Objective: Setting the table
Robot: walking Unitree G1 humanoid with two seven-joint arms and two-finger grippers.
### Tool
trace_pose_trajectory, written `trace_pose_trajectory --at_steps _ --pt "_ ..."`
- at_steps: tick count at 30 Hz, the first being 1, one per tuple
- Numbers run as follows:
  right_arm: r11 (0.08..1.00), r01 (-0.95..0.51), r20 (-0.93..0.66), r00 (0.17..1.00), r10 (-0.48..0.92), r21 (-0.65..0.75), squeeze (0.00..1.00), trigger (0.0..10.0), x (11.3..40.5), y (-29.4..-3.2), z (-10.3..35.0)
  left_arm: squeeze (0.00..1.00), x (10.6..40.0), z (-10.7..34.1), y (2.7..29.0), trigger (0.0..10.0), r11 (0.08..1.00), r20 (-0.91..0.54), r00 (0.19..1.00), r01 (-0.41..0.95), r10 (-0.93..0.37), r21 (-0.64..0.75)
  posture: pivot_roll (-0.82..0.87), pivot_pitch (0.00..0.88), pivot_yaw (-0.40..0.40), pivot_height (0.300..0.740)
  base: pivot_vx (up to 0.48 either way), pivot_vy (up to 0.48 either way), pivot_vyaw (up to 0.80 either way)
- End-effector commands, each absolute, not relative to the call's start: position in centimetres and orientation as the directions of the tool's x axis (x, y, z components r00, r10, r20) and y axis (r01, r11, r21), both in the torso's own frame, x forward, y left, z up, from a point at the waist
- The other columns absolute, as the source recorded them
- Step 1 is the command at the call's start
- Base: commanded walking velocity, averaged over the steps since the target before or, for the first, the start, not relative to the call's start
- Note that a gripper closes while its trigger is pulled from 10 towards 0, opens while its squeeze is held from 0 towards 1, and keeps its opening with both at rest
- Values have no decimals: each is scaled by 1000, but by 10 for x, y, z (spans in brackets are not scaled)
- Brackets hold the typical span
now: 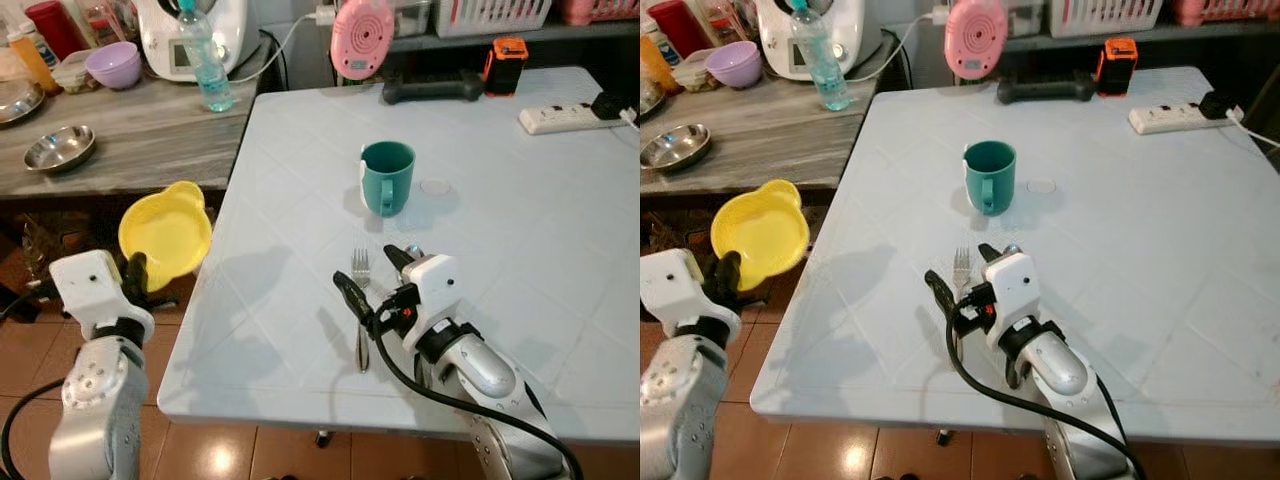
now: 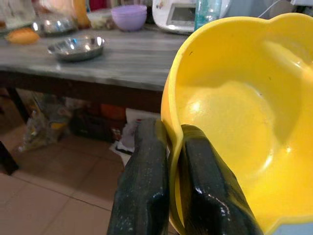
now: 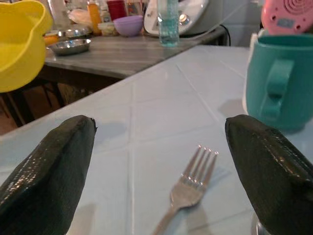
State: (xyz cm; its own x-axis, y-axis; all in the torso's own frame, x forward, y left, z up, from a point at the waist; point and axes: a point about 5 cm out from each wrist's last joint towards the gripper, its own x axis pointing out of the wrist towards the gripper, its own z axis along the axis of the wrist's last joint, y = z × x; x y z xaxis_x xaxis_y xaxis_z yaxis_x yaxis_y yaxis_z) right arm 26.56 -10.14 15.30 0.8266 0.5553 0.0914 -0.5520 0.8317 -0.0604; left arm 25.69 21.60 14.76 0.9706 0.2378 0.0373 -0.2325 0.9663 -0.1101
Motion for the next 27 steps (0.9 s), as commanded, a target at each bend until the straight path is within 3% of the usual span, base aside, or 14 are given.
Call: trace_pose_trajectory --at_steps 1,2,3,4,7,8,9,10,12,19,27 --pt "826 -562 111 819 563 -50 0 10000 267 -101 156 0 250 156 213 1098 970 120 963 -237 242 -54 -162 108 101 740 0 0 0" --pt "826 -562 111 819 563 -50 0 10000 267 -101 156 0 250 156 213 1098 970 120 963 -237 242 -54 -162 108 101 740 0 0 0" --pt "830 -556 116 822 557 -49 0 10000 268 -101 157 0 246 151 208 2078 969 118 962 -242 246 -42 -163 107 96 740 0 0 0" --pt "832 -553 117 824 555 -51 0 10000 268 -102 157 0 244 149 207 2196 968 112 962 -246 250 -47 -163 107 96 740 0 0 0" --pt "837 -545 118 829 547 -50 0 10000 268 -102 157 0 240 141 205 5608 969 91 964 -247 248 -22 -166 108 97 740 0 0 0" --pt "837 -545 118 829 546 -50 0 10000 268 -102 157 0 239 140 204 5608 969 87 965 -246 247 -24 -166 108 97 740 0 0 0" --pt "840 -541 116 832 542 -49 0 10000 268 -102 156 0 240 138 204 7373 970 75 967 -244 245 -22 -168 110 97 740 0 0 0" --pt "840 -541 116 832 542 -49 0 10000 268 -102 156 0 240 138 204 7373 970 75 967 -244 245 -22 -168 110 97 740 0 0 0" --pt "845 -533 109 839 534 -43 0 10000 268 -103 155 0 240 133 204 10000 967 44 966 -253 253 -6 -168 110 97 740 0 0 0" --pt "851 -524 101 845 525 -33 0 10000 267 -104 153 0 241 126 203 10000 973 9 973 -231 232 -12 -171 112 110 740 0 0 -193" --pt "855 -517 103 850 517 -26 0 10000 269 -103 152 0 245 126 197 10000 979 11 980 -197 198 -45 -171 107 119 740 0 0 -795"
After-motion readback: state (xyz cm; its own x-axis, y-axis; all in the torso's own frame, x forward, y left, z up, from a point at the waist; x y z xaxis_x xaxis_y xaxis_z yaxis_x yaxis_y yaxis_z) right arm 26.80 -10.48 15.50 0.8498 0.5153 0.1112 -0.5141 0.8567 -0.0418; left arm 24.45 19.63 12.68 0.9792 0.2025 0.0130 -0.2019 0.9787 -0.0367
